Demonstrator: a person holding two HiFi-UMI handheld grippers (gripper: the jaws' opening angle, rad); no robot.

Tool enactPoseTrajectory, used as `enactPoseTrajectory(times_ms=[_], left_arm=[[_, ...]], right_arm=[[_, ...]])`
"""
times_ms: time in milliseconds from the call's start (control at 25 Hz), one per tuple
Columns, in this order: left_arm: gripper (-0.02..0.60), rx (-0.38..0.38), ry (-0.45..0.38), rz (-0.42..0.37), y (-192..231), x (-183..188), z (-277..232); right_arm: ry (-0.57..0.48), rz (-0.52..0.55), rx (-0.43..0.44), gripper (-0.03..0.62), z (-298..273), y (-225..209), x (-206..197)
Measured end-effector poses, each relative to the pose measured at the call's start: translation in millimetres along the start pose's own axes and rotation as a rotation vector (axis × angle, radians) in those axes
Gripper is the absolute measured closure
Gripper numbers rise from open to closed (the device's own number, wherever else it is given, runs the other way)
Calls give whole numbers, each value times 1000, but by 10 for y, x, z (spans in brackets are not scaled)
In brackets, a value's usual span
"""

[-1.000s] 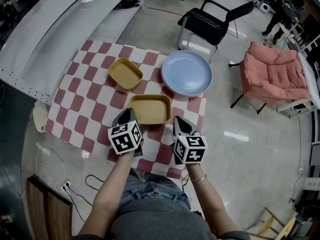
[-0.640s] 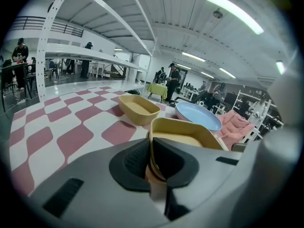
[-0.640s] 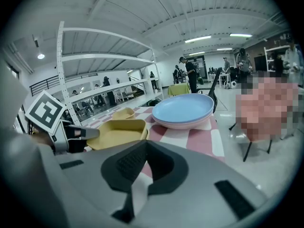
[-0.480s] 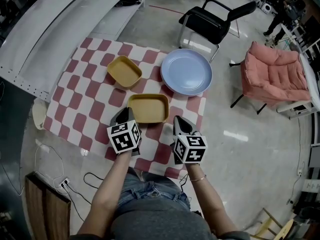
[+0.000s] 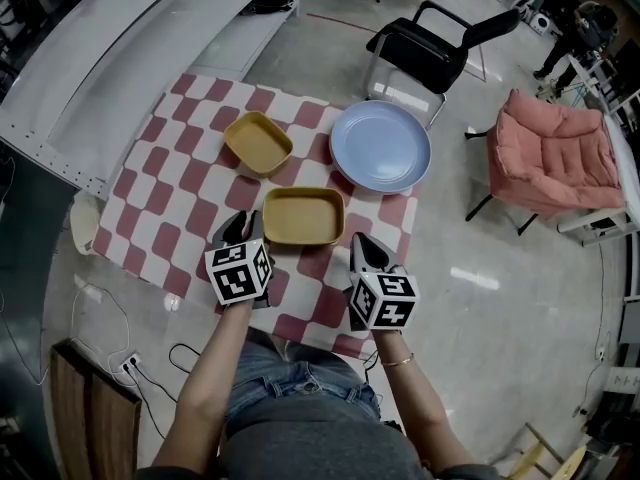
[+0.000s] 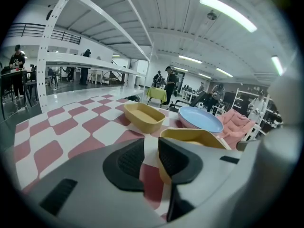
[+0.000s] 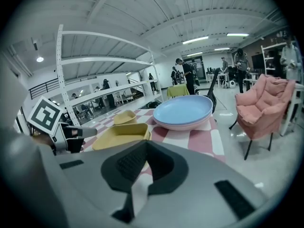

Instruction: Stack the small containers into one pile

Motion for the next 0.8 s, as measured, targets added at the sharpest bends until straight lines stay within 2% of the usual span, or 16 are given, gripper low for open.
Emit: enactPoseTrajectory(times_ms=[120,320,600,800], left_arm=[[477,8,-21,-10,130,89,30],[473,16,-45,-85,375,278,-1],[457,-34,-14,-122,862,623,-260],[453,-87,6,-185,1068,897,-543]], right_arm=[[-4,15,14,584,4,116,44],[-1,34,40,584,-54,359,122],[-5,27,38,585,-255,790,274],[-4,1,5,584,-486,1006,361]])
Point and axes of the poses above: the fingertips, and each gripper's own axes: z backward along the fingers, y to its left, x out of its top, the point moved 9 cm from there along z, backward along the fingers, and after that the axes turned 5 degrees about y, right-handed, at the moved point
